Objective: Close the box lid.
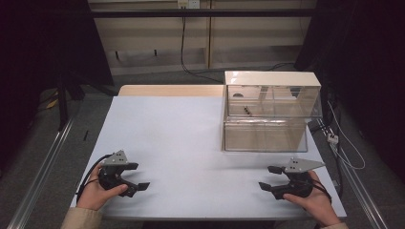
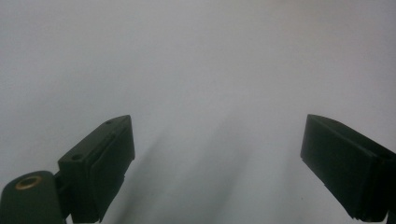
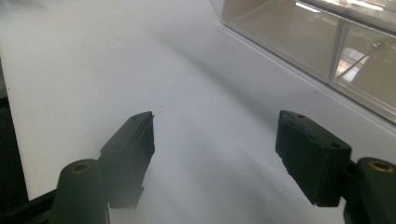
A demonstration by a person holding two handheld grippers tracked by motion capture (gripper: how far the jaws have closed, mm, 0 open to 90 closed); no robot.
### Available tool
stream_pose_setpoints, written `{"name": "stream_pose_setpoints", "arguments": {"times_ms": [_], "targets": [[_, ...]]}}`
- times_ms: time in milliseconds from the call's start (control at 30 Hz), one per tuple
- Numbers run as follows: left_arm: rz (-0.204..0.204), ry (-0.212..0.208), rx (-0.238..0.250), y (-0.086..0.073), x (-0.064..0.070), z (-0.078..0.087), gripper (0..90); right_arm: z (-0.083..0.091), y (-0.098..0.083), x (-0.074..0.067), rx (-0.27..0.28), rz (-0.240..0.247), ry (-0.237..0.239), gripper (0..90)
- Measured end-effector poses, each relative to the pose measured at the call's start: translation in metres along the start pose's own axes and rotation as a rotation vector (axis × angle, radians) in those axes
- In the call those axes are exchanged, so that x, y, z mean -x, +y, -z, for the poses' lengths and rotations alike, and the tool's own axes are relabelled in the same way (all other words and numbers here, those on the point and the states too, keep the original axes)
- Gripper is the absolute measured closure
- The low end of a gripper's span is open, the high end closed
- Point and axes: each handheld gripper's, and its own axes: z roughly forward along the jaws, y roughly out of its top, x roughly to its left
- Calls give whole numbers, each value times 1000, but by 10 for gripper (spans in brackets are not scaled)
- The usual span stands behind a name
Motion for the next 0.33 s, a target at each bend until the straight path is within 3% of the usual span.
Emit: {"name": "stream_pose_setpoints", "arguments": {"times_ms": [333], "targets": [[-10, 7, -7, 0, 1, -2, 97, 0, 1, 0, 5, 5, -7, 276]]}}
